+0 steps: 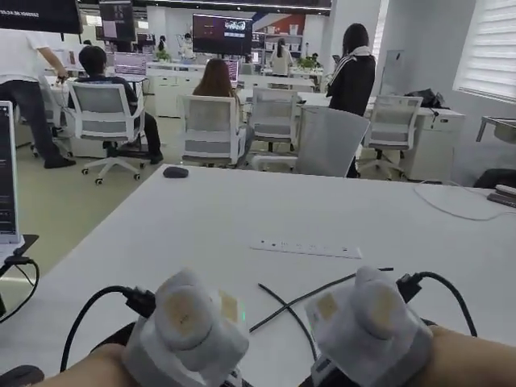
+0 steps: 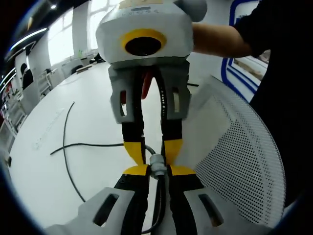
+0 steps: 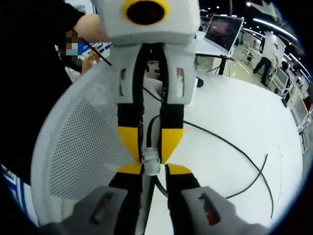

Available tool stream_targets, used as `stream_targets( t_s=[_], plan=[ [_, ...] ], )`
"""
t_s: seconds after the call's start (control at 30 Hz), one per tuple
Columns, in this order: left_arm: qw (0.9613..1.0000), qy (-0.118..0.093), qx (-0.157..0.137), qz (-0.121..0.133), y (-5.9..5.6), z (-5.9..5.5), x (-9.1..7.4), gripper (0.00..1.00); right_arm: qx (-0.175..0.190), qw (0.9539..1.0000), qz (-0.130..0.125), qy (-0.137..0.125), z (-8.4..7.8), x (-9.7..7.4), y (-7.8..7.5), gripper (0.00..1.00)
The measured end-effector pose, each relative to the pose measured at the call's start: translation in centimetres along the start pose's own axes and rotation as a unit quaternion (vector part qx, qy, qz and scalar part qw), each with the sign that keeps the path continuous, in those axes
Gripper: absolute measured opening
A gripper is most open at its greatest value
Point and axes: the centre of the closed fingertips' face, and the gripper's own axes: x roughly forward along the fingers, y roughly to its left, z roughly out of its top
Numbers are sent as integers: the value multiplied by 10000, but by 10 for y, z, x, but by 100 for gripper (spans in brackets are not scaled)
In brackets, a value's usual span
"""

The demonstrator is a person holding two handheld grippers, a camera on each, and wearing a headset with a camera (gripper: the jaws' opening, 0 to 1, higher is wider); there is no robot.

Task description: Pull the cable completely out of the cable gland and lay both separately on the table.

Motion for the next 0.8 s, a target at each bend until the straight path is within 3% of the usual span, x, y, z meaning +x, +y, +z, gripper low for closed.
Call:
stream_targets(
  t_s=[0.1, 0.17, 0.23, 0.33, 0.4, 0.5, 0.57, 0.8],
  plan=[
    [10000, 1, -70, -40, 0, -2, 0, 15, -11, 10000, 48, 49, -2, 3, 4, 12],
    [9999, -23, -98, -39, 2, -3, 0, 15, -120, 9999, -86, 70, -2, 4, 3, 11],
    [9993, -101, -339, -78, 5, -4, 0, 15, -231, 9993, -273, 63, -2, 4, 2, 11],
    [9946, -370, -938, -234, 6, -3, -1, 15, -426, 9976, -536, 75, -1, 2, 2, 11],
    [9865, -603, -1467, -406, 8, -3, -2, 15, -537, 9960, -718, 37, -1, 1, 1, 11],
    [9752, -799, -1987, -558, 10, -3, -3, 15, -756, 9921, -1001, 11, 1, 0, 0, 11],
    [9686, -887, -2238, -615, 11, -2, -4, 15, -1017, 9869, -1253, 33, 2, -1, -2, 11],
    [9408, -1082, -3099, -849, 8, -2, -4, 15, -1195, 9785, -1682, -6, 2, -2, 2, 11]
  ],
)
